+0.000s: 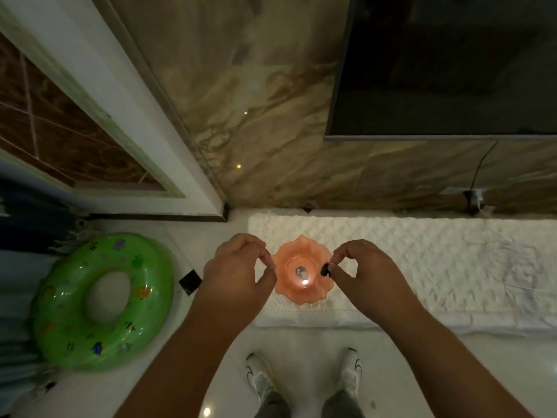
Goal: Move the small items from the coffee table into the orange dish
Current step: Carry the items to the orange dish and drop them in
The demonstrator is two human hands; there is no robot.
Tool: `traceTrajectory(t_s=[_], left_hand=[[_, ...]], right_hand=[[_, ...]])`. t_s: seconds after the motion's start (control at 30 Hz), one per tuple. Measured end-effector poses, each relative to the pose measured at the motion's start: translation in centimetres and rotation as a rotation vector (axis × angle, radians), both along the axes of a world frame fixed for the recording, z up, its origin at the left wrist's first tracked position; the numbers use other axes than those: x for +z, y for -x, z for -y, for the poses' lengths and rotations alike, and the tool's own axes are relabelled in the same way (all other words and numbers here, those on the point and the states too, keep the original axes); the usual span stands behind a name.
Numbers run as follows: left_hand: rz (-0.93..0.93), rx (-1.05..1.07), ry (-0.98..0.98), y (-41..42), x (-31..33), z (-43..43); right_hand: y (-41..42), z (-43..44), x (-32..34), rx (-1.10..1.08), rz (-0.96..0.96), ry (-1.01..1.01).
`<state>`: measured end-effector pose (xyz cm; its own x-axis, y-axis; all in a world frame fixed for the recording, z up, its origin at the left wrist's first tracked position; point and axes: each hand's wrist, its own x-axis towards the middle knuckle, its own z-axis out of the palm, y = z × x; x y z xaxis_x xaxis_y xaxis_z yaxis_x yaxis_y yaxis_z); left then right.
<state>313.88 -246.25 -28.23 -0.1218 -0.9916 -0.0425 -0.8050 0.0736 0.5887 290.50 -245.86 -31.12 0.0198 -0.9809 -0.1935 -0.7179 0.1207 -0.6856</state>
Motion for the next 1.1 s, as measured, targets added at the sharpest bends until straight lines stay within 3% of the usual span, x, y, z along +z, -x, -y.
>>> traceTrajectory(t_s=[0.2,0.37,0.67,0.77,1.1], left_hand=[[-0.03,0.009,0.001,2.5,-6.5,1.0],[-0.04,0.048,-0.123,4.0,-11.6,2.2],[0.01,0.068,-0.14,4.5,-17.9,1.9],[0.03,0.066,-0.171,4.3,-20.0,1.3],[0.05,0.073,-0.231,4.1,-23.8,1.3]], right_hand=[[1.6,1.2,-7.0,0.01,-0.034,-0.011],[2.1,2.0,-12.1,0.04,-0.161,-0.027],[1.4,2.1,-22.2,0.05,-0.321,-0.135],[0.6,1.5,-25.4,0.085,-0.453,-0.149],[-0.2,0.8,-29.8,0.135,-0.587,-0.269]])
